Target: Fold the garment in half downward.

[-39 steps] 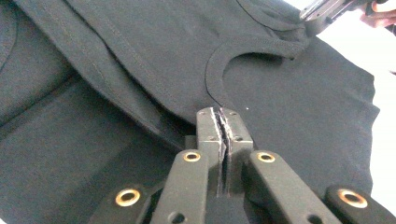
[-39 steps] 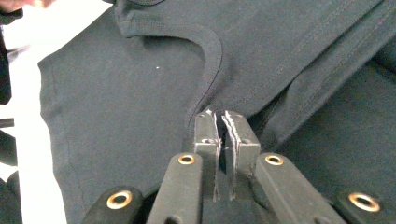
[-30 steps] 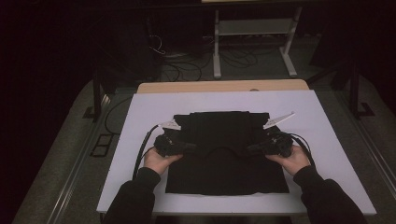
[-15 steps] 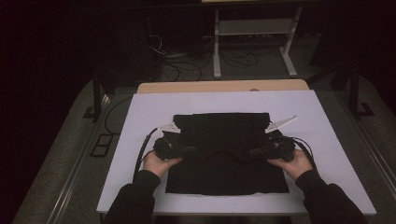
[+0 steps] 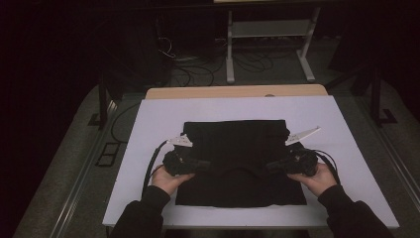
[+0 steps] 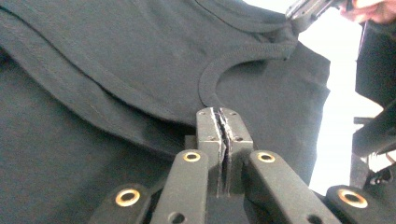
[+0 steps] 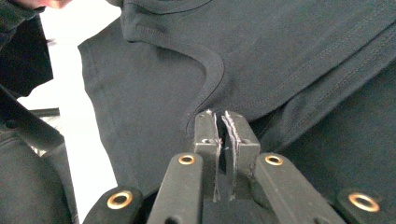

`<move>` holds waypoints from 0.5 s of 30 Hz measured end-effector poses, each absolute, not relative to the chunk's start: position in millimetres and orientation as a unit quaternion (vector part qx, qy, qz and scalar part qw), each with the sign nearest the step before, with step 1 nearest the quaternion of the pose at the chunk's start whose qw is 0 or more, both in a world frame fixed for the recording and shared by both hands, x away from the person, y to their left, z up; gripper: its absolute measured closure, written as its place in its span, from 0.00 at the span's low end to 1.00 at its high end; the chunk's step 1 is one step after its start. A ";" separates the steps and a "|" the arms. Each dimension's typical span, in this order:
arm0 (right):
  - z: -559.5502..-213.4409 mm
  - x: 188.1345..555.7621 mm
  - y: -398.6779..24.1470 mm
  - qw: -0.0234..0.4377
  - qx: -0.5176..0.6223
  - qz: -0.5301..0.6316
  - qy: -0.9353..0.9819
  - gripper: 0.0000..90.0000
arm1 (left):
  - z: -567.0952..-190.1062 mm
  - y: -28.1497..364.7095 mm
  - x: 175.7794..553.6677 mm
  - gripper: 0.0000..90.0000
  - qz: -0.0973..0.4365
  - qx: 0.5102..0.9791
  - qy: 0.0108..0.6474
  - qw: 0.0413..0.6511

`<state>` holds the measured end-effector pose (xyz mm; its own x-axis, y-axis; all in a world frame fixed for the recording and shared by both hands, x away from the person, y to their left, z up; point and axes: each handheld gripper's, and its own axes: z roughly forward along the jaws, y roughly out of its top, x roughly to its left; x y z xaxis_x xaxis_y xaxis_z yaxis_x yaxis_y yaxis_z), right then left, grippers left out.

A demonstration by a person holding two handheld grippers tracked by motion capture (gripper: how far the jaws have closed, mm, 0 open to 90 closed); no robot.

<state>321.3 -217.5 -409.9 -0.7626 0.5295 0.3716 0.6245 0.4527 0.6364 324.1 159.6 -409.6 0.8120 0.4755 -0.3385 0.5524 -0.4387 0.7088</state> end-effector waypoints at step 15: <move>-409.4 302.9 -223.3 0.070 -0.342 -0.398 -0.849 0.93 | -413.8 163.7 304.5 0.97 -0.051 0.852 0.304 0.423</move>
